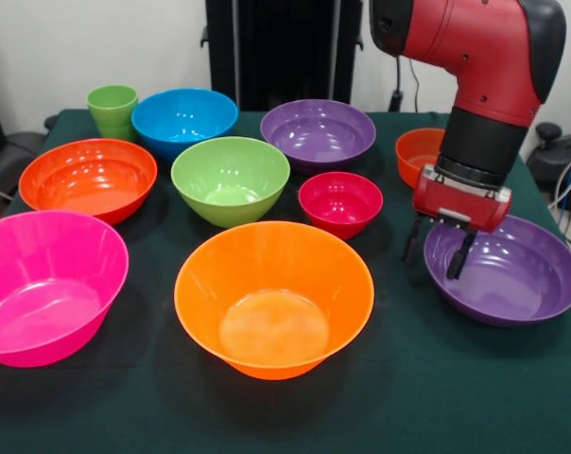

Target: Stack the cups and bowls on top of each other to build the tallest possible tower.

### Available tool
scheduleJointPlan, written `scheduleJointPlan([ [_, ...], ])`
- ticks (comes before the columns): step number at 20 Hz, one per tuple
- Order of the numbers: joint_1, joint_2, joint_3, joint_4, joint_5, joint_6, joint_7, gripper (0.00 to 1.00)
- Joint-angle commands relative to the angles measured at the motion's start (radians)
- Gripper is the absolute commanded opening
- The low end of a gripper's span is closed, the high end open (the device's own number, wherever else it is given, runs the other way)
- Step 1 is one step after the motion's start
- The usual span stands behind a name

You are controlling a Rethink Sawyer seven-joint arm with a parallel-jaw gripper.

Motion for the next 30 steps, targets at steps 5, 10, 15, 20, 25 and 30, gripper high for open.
scheduleJointPlan([
  [5,-0.034,0.047,0.181,-0.055,-0.020,-0.054,0.127,1.00],
  [10,-0.010,0.057,0.141,-0.074,-0.017,-0.038,0.112,0.00],
  [15,0.008,0.048,0.120,-0.057,-0.002,-0.038,0.132,0.00],
  [20,-0.010,-0.016,0.157,0.047,-0.007,-0.097,0.191,0.00],
  [25,-0.075,-0.110,0.256,0.192,-0.080,-0.157,0.208,0.00],
  [30,-0.148,-0.193,0.331,0.317,-0.163,-0.205,0.199,0.00],
])
